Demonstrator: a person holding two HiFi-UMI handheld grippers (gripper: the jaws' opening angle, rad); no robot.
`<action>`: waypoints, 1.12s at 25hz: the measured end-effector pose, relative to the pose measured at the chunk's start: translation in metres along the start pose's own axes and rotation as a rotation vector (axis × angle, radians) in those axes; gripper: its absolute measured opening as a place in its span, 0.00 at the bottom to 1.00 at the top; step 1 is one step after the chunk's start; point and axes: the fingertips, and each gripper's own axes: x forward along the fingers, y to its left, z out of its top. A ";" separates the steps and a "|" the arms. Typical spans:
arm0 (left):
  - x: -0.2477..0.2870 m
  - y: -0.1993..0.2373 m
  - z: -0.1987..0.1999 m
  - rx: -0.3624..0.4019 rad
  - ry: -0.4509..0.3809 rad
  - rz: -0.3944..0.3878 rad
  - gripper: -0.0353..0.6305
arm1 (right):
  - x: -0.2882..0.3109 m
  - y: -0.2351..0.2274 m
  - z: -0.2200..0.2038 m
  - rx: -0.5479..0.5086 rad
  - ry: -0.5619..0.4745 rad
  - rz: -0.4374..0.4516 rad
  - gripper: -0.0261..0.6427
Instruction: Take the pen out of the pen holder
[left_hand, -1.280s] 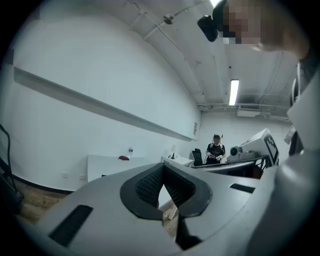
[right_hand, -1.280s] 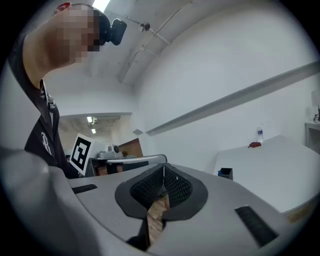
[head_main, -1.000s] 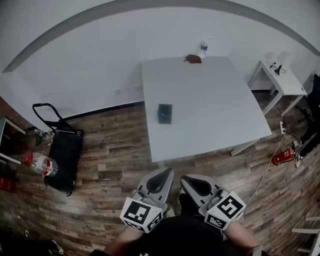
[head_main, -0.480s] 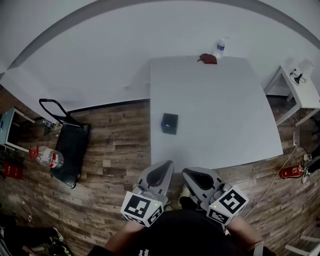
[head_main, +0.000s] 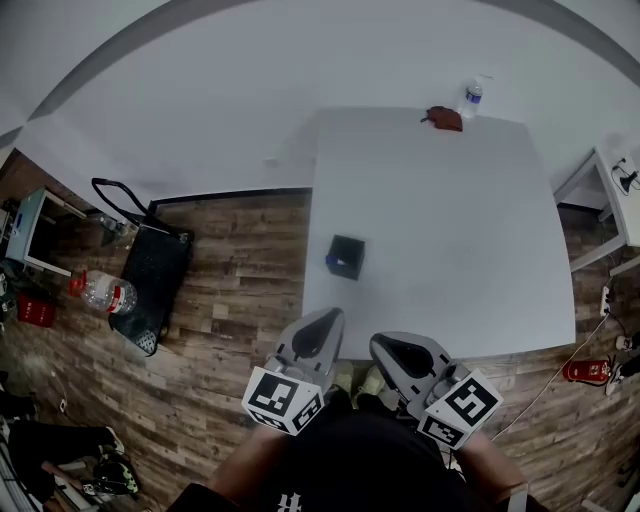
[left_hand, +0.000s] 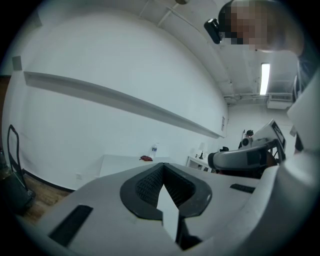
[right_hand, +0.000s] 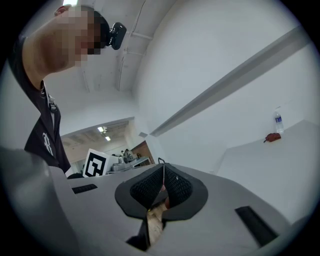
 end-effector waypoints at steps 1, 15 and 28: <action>0.005 0.006 -0.002 0.005 0.000 0.006 0.06 | 0.001 -0.004 0.001 0.004 0.004 0.001 0.06; 0.075 0.089 -0.048 0.021 0.059 0.024 0.06 | 0.047 -0.052 -0.005 0.032 0.103 -0.012 0.06; 0.129 0.139 -0.110 0.007 0.159 -0.018 0.08 | 0.093 -0.094 -0.027 0.114 0.208 -0.066 0.06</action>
